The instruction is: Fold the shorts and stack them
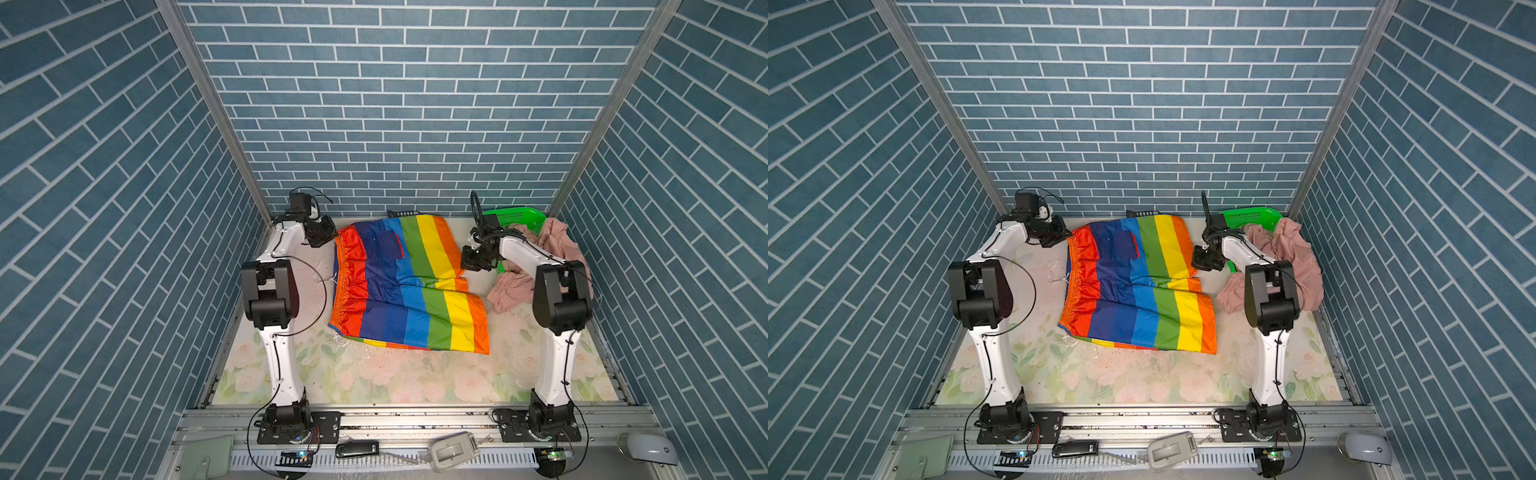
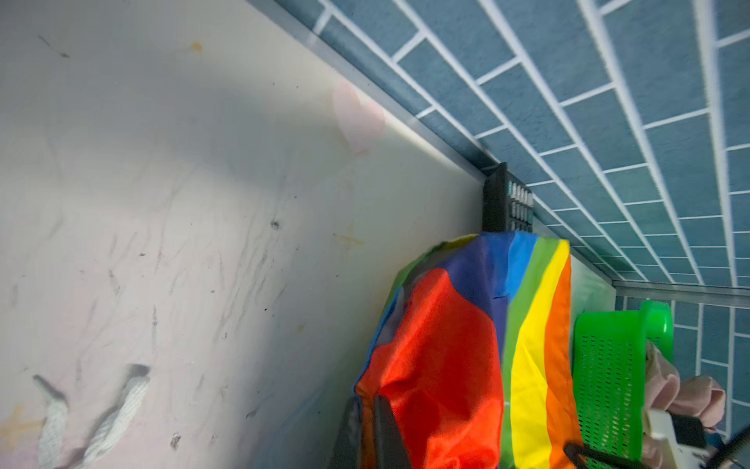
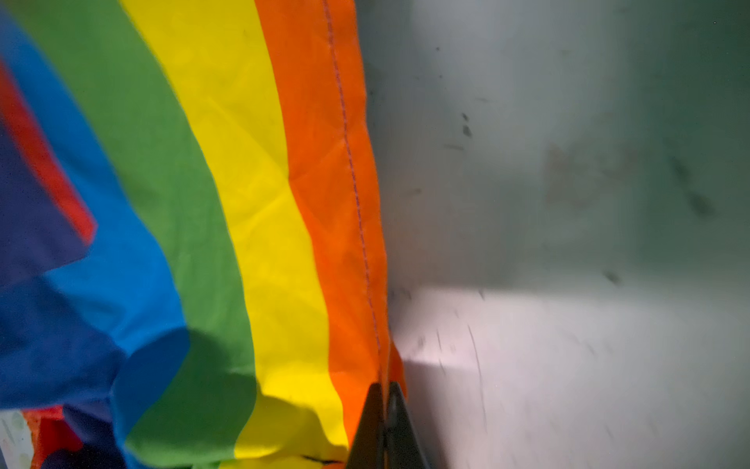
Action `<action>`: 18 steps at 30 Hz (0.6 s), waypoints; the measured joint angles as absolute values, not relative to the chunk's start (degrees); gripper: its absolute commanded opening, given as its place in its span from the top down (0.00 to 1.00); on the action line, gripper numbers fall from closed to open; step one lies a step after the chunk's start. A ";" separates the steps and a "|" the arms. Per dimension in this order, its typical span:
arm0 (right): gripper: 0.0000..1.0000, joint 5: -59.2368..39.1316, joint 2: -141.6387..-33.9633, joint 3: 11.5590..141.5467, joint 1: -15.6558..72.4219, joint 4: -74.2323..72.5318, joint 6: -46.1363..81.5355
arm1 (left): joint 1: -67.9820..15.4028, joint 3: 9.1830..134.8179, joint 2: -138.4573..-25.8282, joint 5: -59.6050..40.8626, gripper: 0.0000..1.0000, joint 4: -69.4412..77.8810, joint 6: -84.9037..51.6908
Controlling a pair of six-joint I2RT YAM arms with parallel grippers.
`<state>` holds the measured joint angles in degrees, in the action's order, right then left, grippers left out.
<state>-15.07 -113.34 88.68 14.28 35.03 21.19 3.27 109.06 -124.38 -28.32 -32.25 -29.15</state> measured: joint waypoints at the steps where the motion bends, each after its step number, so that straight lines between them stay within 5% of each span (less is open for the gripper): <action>1: 1.00 -14.41 -108.31 84.84 14.11 34.94 21.21 | 3.31 109.03 -123.42 -28.25 1.00 -32.49 -29.28; 5: 0.99 -13.89 -91.98 67.48 14.26 31.11 21.89 | 3.88 104.88 -116.64 -28.27 1.00 -31.57 -29.82; 10: 0.46 -14.24 -92.99 55.51 16.29 33.71 22.55 | 4.49 97.43 -109.86 -28.67 1.00 -30.55 -29.32; 13: 0.21 -13.58 -94.61 58.85 16.27 37.52 22.11 | 4.54 92.03 -108.66 -28.56 1.00 -29.12 -29.04; 18: 0.14 -13.74 -104.40 83.02 15.64 37.58 22.02 | 4.60 84.90 -108.64 -28.56 1.00 -28.60 -28.95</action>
